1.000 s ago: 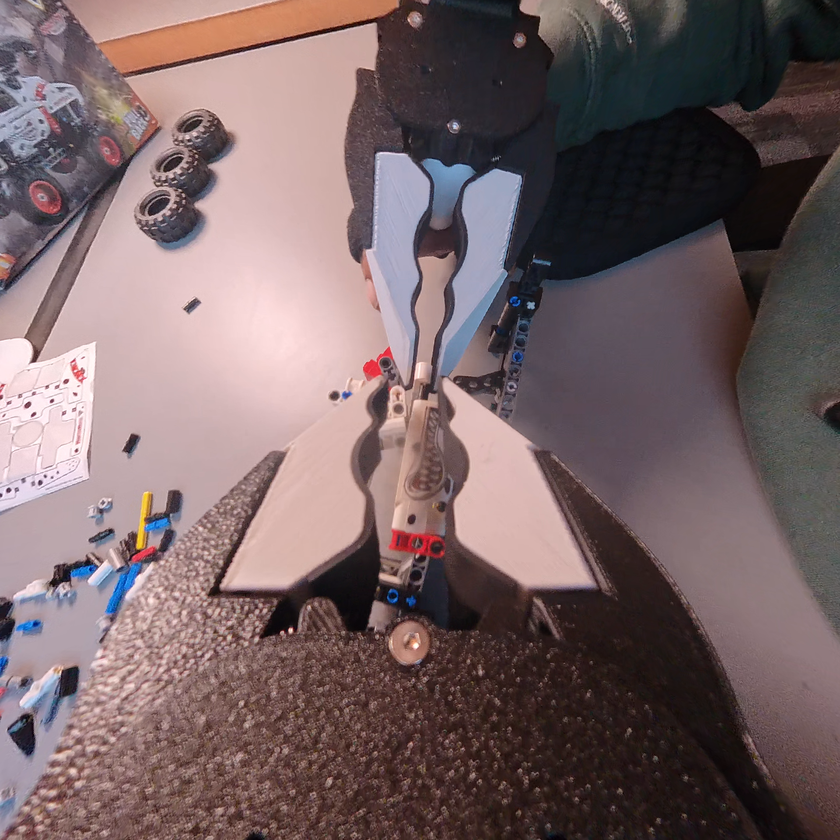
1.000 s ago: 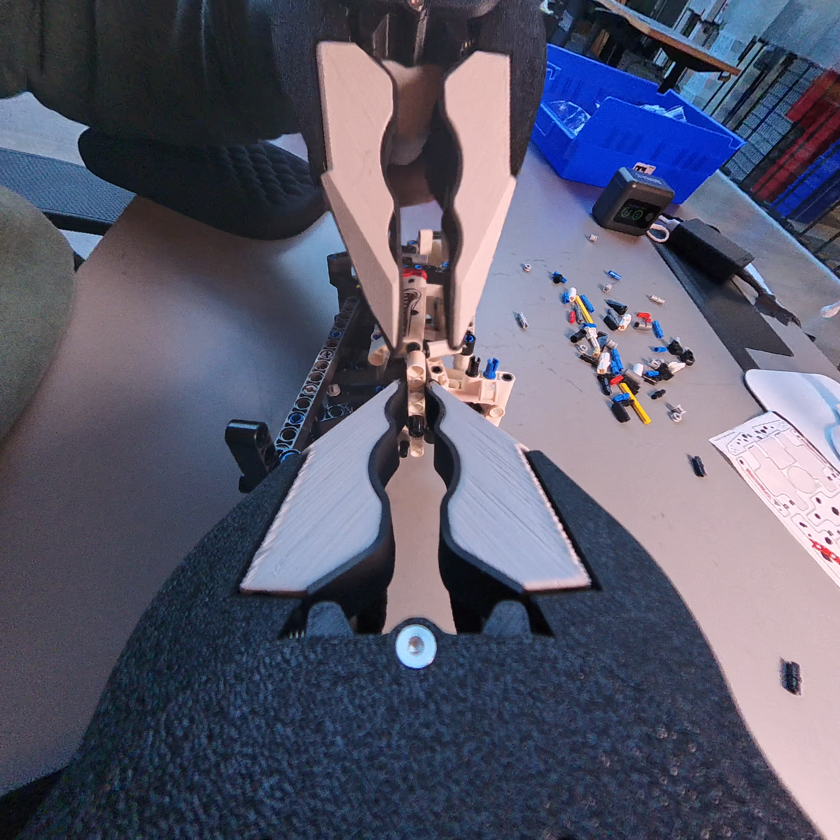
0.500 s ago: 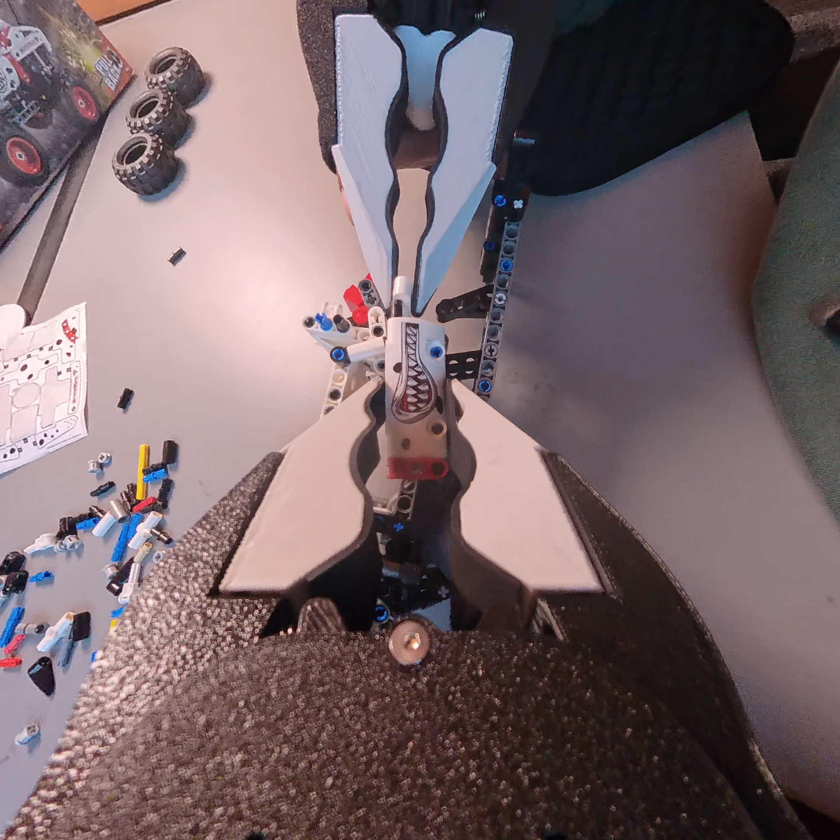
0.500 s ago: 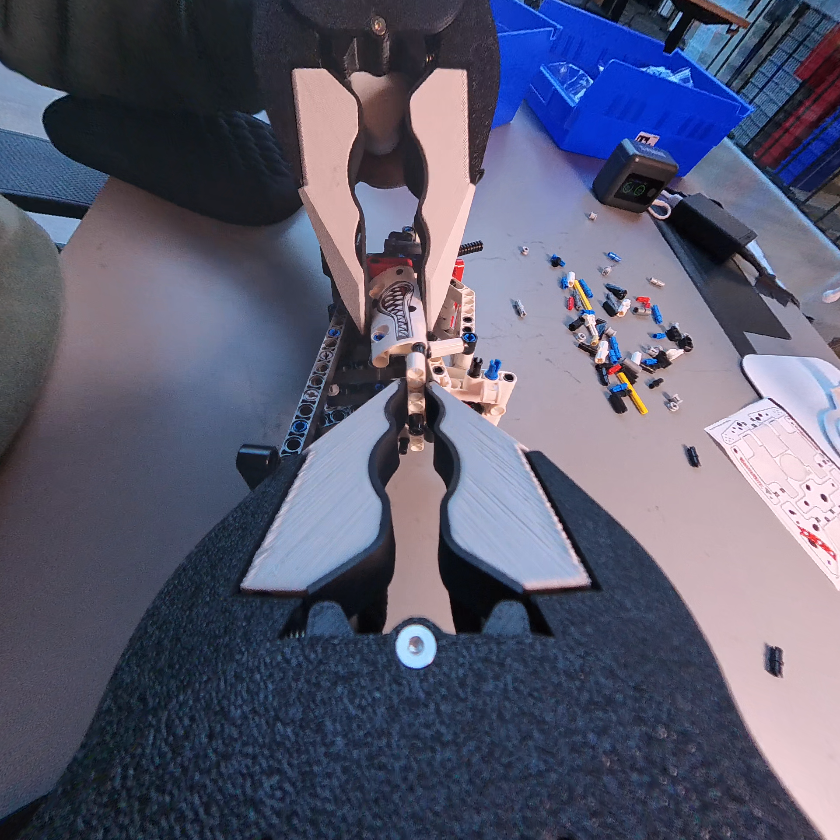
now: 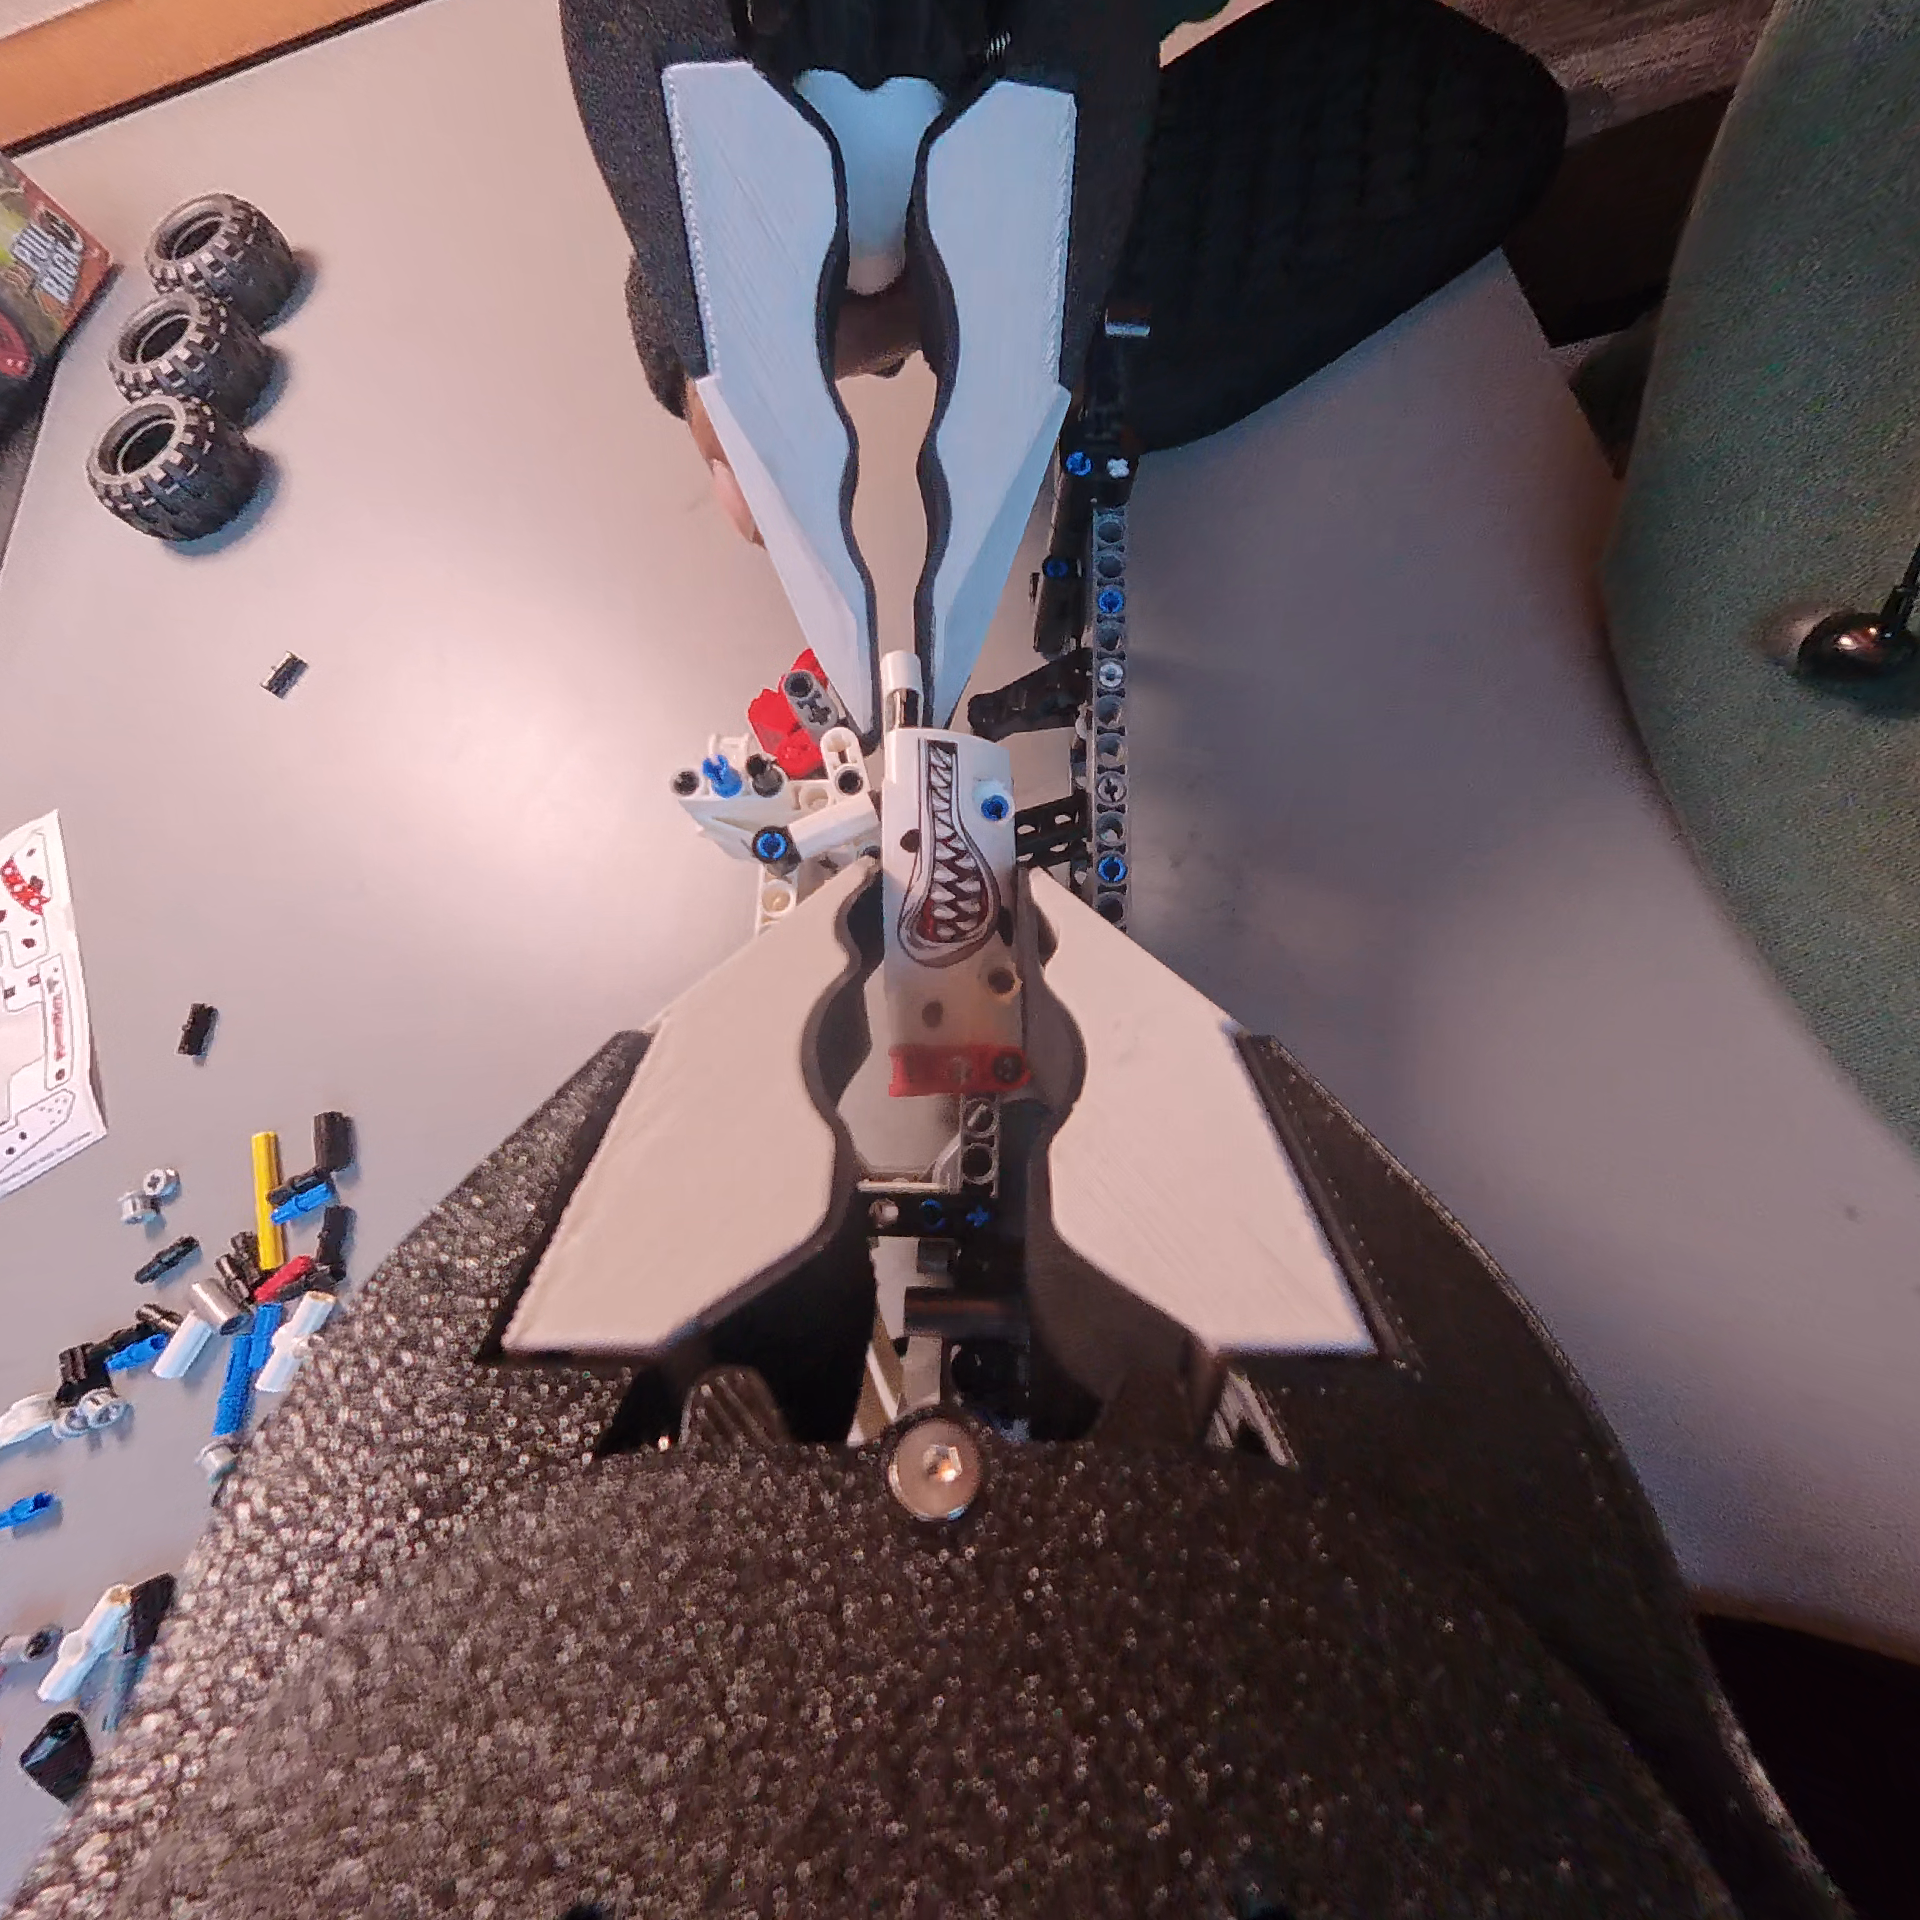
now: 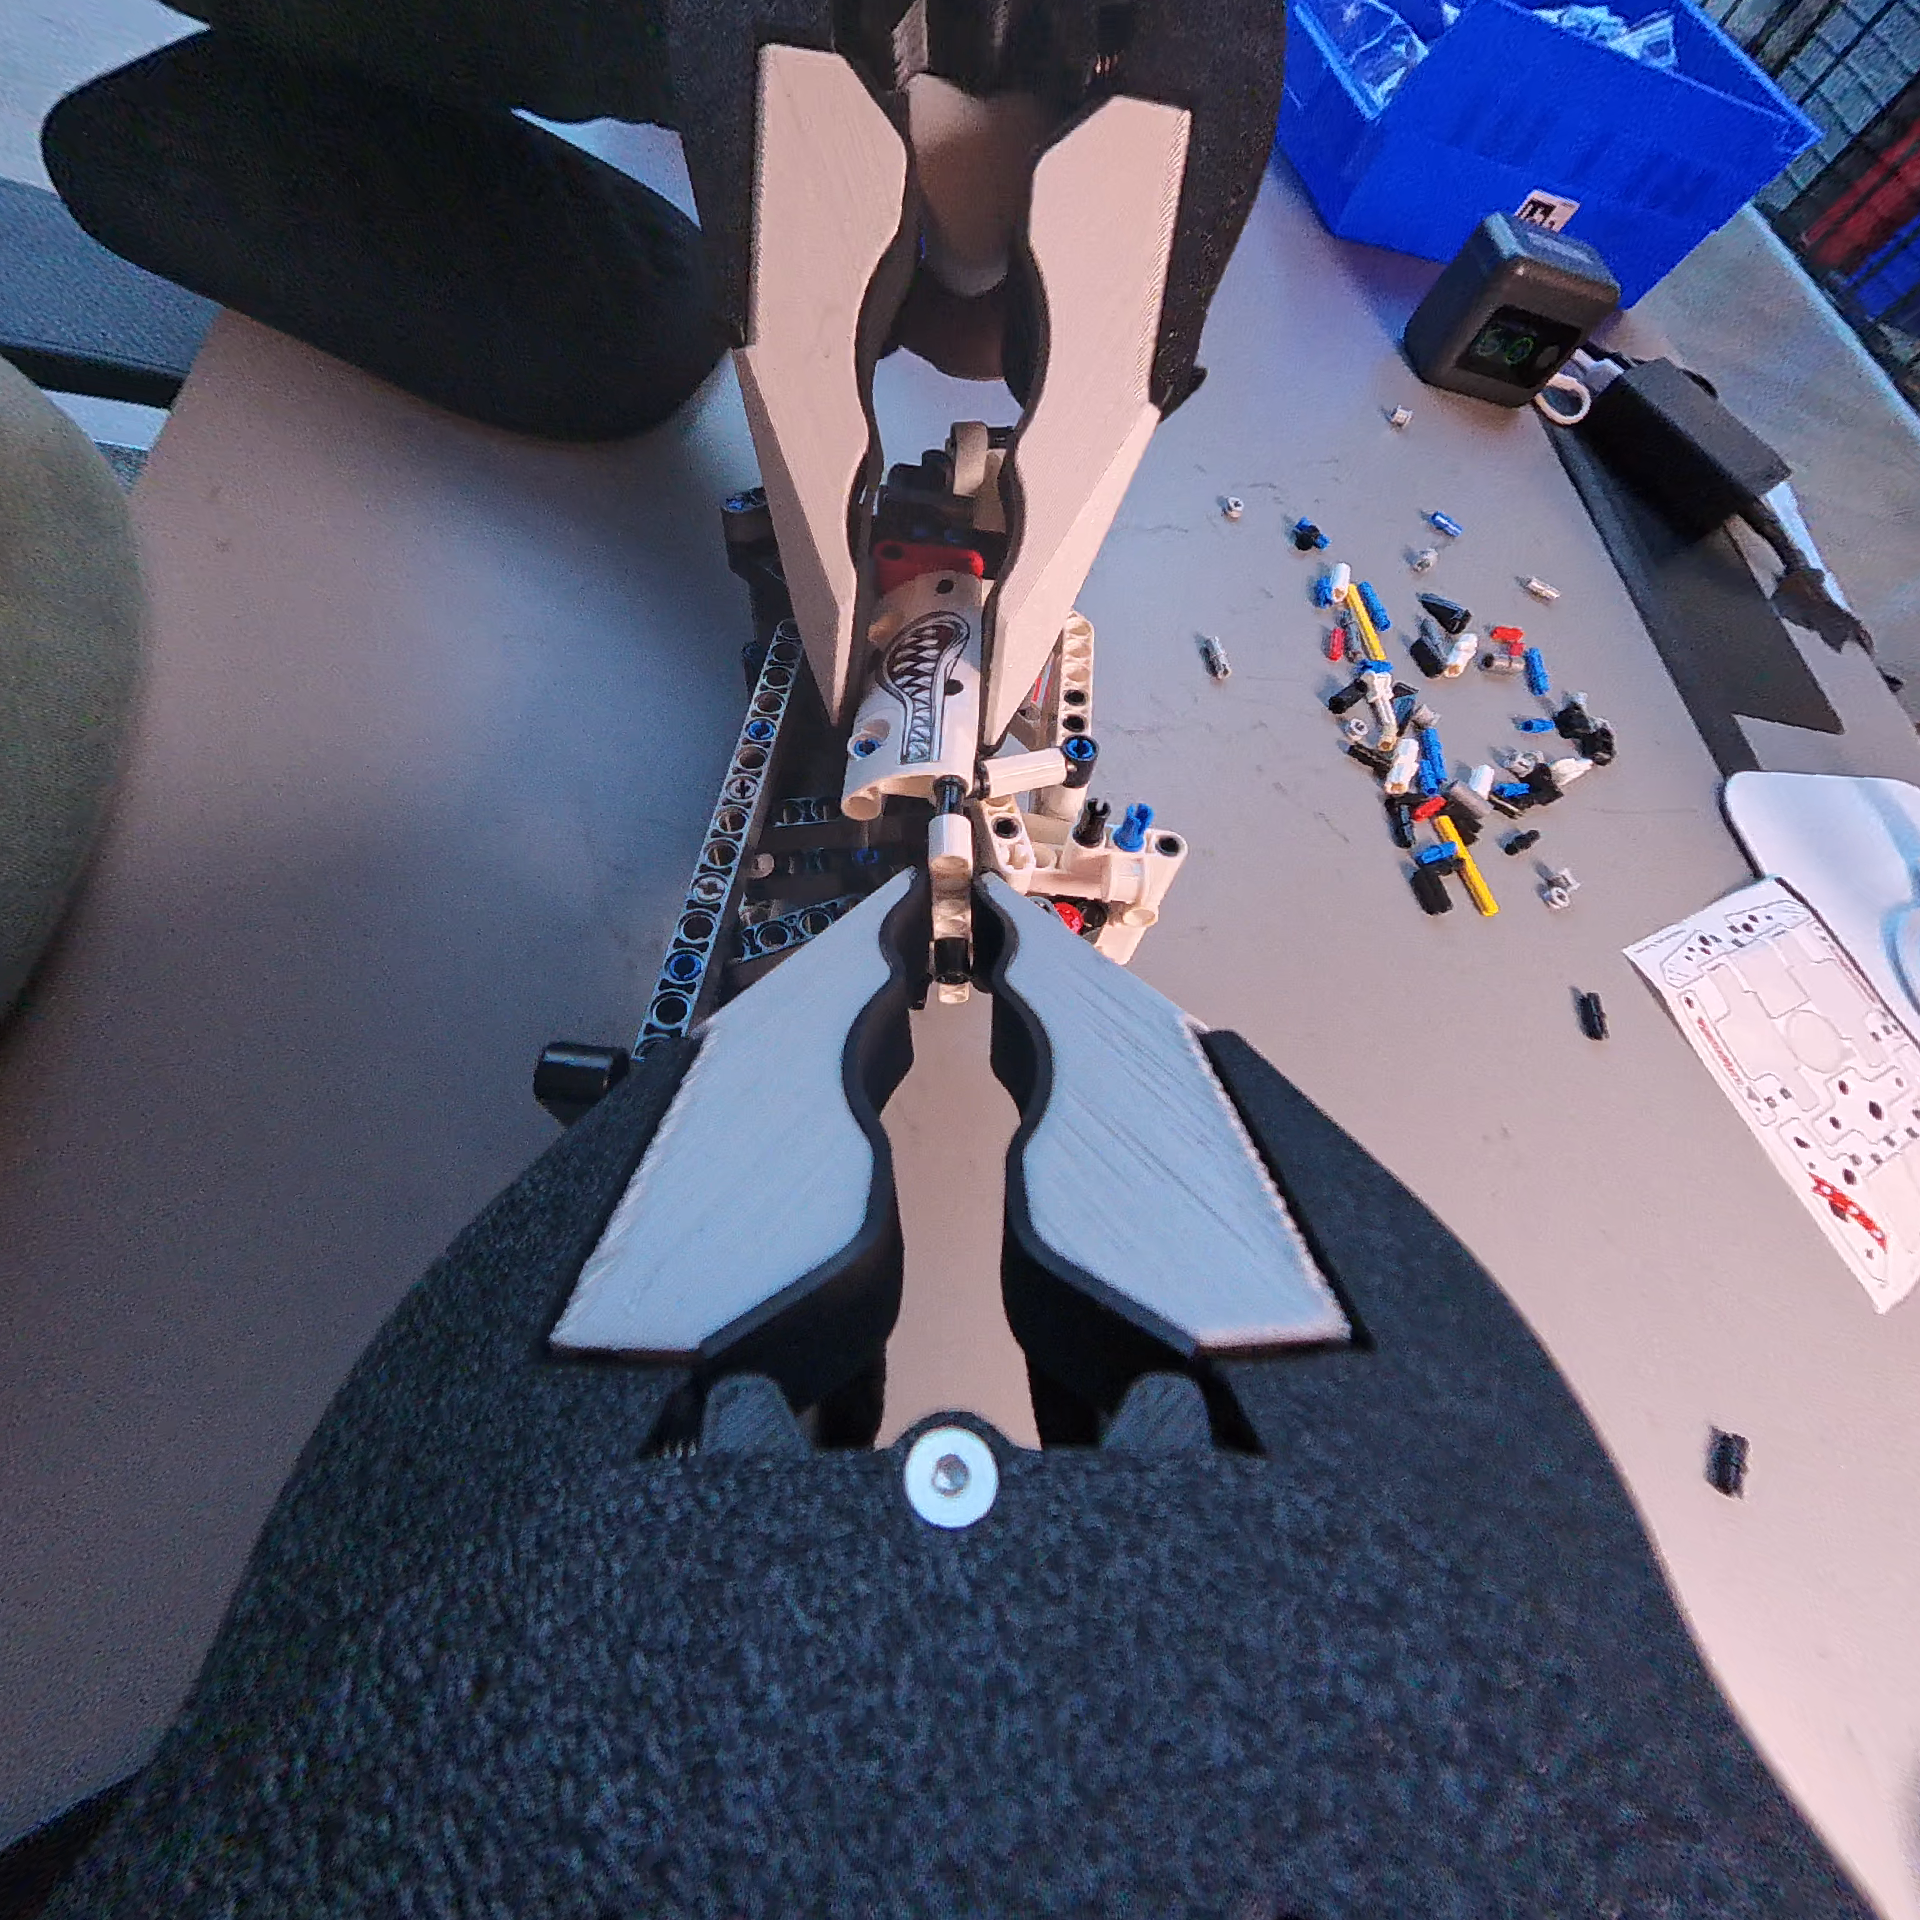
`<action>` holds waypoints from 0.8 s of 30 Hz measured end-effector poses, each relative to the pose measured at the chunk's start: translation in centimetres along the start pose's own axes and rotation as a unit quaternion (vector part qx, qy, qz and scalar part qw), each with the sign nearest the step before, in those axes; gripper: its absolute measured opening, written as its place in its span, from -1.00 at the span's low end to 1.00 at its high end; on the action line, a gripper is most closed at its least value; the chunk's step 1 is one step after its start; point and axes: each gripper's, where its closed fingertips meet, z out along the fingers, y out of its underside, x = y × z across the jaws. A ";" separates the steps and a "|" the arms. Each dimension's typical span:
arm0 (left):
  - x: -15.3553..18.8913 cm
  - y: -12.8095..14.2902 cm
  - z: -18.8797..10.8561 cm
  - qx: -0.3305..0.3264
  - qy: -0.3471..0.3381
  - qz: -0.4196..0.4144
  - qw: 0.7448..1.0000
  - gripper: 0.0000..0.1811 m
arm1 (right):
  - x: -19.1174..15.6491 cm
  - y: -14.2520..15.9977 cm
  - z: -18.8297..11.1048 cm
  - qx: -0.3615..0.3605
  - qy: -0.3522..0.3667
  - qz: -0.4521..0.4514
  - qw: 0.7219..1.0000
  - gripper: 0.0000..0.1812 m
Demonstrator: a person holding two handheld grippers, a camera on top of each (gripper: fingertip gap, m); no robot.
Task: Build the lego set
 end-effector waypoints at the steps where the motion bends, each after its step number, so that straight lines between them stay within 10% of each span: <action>1: 0.0 0.0 0.0 0.000 -0.001 -0.001 1.000 -0.75 | 0.0 0.0 0.0 -0.002 0.000 0.003 1.000 -0.93; 24: 0.3 -0.1 0.2 -0.038 0.019 -0.037 0.998 -0.76 | -0.5 -0.1 0.1 -0.106 -0.002 0.005 0.994 -0.94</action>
